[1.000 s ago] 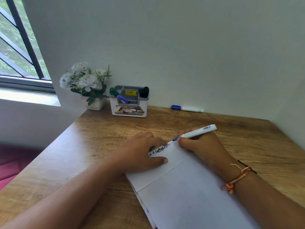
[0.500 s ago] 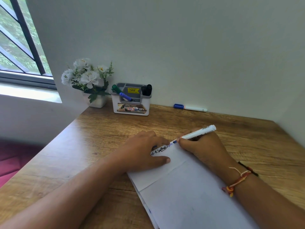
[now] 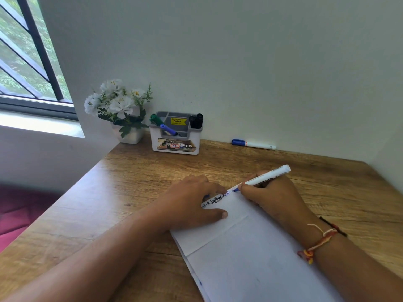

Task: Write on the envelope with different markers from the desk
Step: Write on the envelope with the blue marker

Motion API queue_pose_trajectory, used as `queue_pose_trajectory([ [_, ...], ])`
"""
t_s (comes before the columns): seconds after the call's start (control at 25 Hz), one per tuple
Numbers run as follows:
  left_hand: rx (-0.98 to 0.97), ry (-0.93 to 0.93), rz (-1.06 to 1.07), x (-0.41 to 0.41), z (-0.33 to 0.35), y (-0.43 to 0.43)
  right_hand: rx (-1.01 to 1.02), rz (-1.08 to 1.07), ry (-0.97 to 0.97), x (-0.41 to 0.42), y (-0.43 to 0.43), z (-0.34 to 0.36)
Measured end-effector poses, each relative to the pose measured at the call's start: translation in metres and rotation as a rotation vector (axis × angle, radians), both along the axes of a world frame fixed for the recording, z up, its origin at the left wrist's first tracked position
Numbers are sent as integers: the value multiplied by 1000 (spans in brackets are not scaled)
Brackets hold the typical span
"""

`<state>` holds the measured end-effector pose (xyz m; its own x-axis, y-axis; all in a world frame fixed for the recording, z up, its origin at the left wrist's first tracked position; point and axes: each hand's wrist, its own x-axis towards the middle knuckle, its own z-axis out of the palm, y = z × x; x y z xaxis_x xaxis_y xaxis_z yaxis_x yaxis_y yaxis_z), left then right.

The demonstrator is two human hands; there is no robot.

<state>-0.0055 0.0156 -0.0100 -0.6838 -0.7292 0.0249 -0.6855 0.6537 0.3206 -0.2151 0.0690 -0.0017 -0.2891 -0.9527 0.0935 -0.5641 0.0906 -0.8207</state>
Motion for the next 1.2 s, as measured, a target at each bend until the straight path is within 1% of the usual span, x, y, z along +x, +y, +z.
queue_pose_trajectory([
  [0.16,1,3,4,0,-1,-1,-3,0,4,0,0,-1],
  [0.32,2,9,3,1,-1,-1,-2,-37,-60,-3,0,-2],
  [0.56,3,4,4,1,-2,-2,12,-31,40,1,1,0],
  [0.64,6,5,3,1,-3,-2,16,-26,34,0,1,1],
  [0.76,9,13,-2,1,-3,-2,-2,-42,-29,-1,2,1],
  [0.88,11,5,-2,1,-2,-2,2,-45,21,1,1,-1],
  [1.2,9,9,-5,1,-1,-2,2,-54,33,-1,0,-3],
])
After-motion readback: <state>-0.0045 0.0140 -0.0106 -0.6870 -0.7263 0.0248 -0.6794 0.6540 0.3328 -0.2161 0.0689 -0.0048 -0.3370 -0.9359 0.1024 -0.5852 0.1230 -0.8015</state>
